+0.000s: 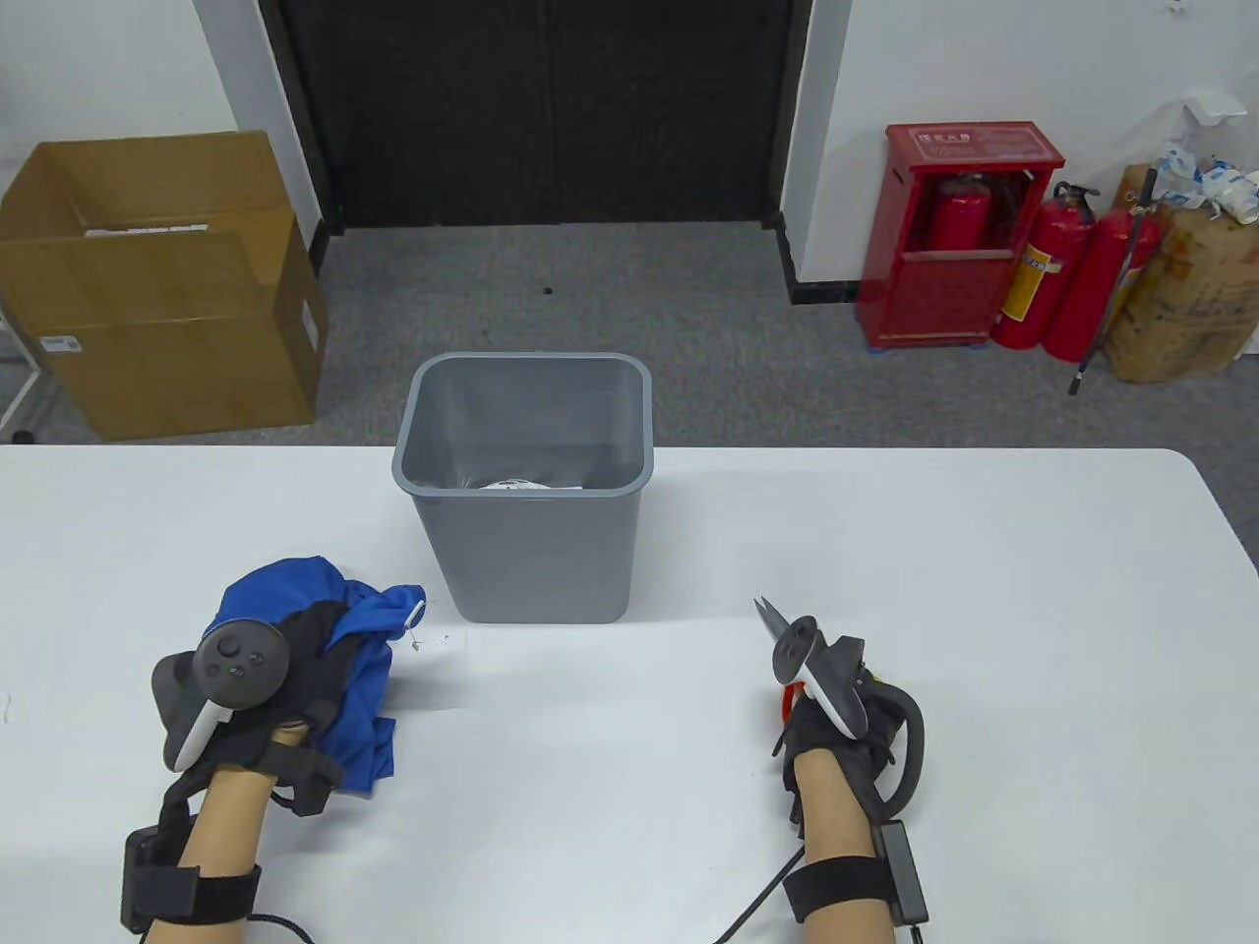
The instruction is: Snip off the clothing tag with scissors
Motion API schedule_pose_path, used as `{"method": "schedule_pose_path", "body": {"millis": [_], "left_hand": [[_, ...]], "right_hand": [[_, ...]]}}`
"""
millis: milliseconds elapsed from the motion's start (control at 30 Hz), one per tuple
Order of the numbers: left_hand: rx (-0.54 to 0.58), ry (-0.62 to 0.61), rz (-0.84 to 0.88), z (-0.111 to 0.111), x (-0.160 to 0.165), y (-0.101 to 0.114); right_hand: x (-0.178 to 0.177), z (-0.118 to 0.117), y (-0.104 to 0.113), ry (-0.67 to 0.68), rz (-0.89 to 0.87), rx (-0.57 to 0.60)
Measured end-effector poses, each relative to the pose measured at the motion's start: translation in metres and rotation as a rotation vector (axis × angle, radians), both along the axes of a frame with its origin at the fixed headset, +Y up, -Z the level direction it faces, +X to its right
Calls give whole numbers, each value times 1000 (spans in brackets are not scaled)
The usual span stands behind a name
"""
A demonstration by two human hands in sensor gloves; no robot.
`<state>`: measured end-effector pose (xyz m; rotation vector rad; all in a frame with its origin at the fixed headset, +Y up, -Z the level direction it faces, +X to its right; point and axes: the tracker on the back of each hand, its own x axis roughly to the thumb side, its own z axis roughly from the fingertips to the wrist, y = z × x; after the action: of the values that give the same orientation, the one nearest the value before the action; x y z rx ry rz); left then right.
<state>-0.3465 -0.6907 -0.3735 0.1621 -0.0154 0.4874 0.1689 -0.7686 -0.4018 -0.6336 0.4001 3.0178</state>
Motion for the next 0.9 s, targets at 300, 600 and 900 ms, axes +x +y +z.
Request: {"method": "schedule_pose_path", "body": {"millis": [300, 600, 900], "left_hand": [[5, 8, 27, 0, -5, 2], [2, 23, 74, 1, -15, 5], [-114, 67, 62, -4, -29, -20]], "right_hand": [[-9, 7, 6, 34, 128, 106], [-39, 10, 28, 185, 22, 244], [-87, 10, 27, 338, 2, 204]]}}
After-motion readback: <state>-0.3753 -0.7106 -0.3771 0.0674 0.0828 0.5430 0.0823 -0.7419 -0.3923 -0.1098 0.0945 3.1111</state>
